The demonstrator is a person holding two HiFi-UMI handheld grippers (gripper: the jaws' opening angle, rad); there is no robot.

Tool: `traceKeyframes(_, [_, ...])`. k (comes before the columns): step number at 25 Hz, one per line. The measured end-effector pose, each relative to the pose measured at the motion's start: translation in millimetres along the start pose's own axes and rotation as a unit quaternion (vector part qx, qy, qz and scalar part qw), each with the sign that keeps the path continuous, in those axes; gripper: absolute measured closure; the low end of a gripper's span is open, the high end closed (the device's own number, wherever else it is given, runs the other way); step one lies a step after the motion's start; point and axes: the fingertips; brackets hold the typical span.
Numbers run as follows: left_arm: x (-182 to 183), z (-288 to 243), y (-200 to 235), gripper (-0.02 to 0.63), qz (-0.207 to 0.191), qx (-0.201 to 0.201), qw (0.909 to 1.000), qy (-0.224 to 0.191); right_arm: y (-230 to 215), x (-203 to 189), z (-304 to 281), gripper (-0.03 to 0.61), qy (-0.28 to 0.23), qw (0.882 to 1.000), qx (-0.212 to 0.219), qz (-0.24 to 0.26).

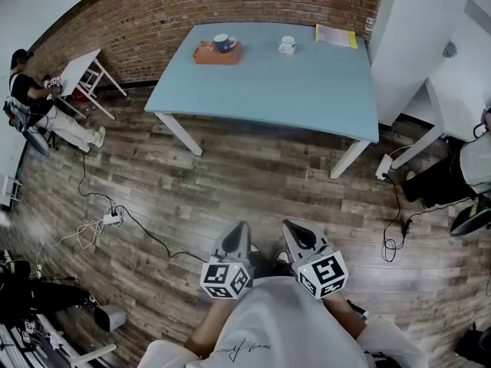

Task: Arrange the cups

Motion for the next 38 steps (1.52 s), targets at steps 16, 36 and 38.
traceKeyframes(16, [17, -25, 24, 0.606, -0.009, 0.001, 0.9999, -0.006, -11, 8, -38, 0.558, 0.01, 1.0, 0.007, -0.023])
traceKeyframes(36, [71, -65, 137, 0.606, -0.034, 0.022, 0.9987, -0.032, 17, 47, -166, 0.558, 0.016, 1.0, 0.014, 0.011])
traceKeyframes(38, [75, -68, 151, 0.606, -0.041, 0.023, 0.9984, -0.032, 26, 50, -181, 0.558, 0.015, 1.0, 0.017, 0.016])
Point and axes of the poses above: the fingertips, and each gripper's own axes: z backward along the fingers, y to its left, x out of its top, and after that the axes turned 15 degrees about -z, right-handed
